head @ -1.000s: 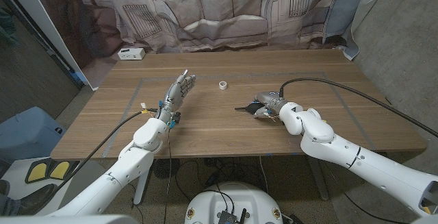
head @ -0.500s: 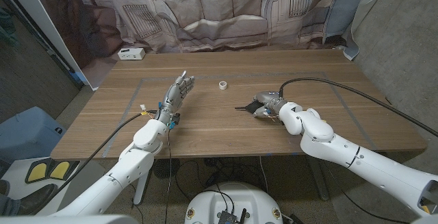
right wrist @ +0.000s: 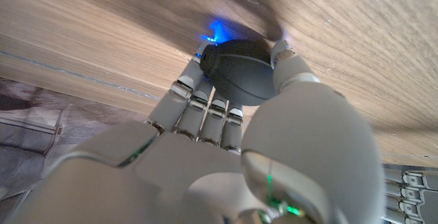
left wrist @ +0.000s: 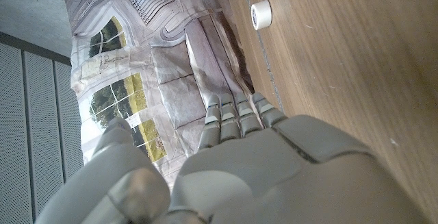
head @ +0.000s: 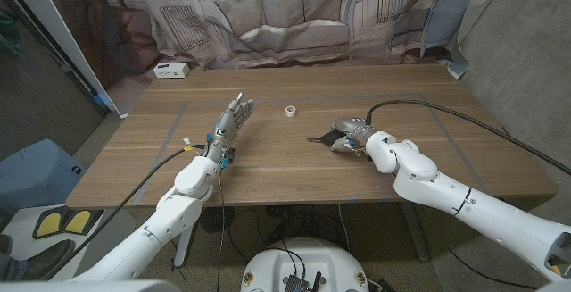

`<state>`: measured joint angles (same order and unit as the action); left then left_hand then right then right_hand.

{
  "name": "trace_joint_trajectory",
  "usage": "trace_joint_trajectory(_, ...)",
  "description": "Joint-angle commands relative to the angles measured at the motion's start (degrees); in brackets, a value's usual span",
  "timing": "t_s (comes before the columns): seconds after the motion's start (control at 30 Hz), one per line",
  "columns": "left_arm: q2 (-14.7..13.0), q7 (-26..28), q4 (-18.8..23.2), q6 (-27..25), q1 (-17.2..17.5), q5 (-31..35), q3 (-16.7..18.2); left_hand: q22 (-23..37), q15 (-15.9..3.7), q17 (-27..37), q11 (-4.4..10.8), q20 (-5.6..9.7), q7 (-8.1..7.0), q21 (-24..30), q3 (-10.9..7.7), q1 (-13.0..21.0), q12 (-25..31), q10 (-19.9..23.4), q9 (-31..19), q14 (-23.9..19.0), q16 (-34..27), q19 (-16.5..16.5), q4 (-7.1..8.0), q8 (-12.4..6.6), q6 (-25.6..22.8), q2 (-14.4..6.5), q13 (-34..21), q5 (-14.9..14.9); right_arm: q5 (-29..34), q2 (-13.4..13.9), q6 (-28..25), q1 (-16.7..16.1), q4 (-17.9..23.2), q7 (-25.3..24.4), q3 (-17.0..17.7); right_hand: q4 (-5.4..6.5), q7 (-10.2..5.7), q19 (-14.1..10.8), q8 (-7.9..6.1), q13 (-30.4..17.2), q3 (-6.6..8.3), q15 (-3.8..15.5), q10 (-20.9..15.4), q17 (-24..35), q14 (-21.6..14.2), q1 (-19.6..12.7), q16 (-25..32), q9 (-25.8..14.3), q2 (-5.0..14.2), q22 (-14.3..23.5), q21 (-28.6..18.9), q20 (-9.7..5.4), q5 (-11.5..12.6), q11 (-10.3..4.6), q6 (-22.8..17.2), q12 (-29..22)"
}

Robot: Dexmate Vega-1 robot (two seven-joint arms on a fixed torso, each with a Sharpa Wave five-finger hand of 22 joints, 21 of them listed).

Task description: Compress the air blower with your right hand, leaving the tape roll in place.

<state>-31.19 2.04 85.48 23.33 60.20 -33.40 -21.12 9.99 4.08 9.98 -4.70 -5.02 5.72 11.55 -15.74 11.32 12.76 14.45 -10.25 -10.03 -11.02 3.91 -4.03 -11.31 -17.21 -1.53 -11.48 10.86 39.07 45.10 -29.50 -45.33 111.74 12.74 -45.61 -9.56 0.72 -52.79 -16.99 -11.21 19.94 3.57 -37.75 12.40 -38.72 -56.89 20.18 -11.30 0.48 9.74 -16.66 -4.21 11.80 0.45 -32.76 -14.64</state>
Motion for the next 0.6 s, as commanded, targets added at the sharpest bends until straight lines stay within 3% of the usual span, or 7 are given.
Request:
trace_joint_trajectory(0.03, 0.36, 0.34, -0.25, 0.56, 0.34, -0.31, 0.30, 0.25, 0.21, 0.29, 0.13, -0.12, 0.09, -0.23, -0.16, 0.17, 0.17, 0.56, -0.25, -0.56, 0.01, 0.22, -0.19, -0.14, -0.41, -0.35, -0.06, -0.14, -1.23, 0.23, 0.32, -0.30, -0.04, -2.55, 0.23, 0.26, 0.08, -0.90, -0.26, -0.06, 0.42, 2.31, -0.83, 0.35, -0.79, -0.97, 0.69, -0.25, 0.26, 0.27, -0.45, -0.27, -0.40, -0.01, -0.90, 0.06)
trace_joint_trajectory(0.6, 0.64, 0.42, -0.71, 0.63, 0.39, -0.64, 0.43, 0.26, 0.25, 0.29, 0.08, -0.16, 0.05, -0.24, -0.20, 0.16, 0.20, 0.79, -0.26, -0.69, 0.02, 0.21, -0.29, -0.07, -0.52, -0.47, -0.07, -0.16, -5.30, 0.68, 1.73, -2.09, 0.30, -6.86, 2.61, 0.43, 0.07, -1.98, -0.51, -0.13, 0.35, 2.41, -2.80, 0.77, -2.28, -1.90, 1.44, -0.28, 1.25, 0.30, -0.52, -0.39, -0.67, 0.24, -2.77, -0.04)
